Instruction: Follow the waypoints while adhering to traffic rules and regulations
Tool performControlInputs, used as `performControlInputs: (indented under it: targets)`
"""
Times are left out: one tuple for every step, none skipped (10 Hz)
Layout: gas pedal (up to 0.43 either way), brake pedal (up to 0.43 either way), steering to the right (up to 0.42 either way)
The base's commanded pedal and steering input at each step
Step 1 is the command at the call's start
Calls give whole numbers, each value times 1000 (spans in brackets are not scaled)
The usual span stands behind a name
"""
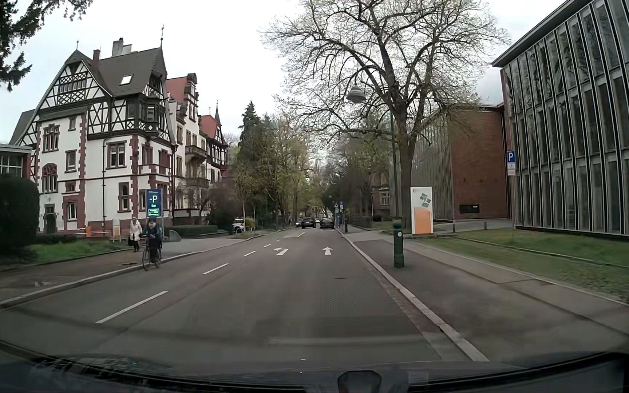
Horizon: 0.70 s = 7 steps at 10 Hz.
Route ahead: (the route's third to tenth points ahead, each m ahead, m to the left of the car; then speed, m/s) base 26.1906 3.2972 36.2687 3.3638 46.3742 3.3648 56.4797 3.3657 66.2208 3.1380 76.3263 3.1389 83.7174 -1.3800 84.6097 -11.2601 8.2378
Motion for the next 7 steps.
performControlInputs:
  targets:
    - [0,0,-13]
    - [0,0,-12]
    - [0,0,-12]
    - [0,0,-10]
    - [0,0,-5]
    - [0,0,-4]
    - [0,0,-2]
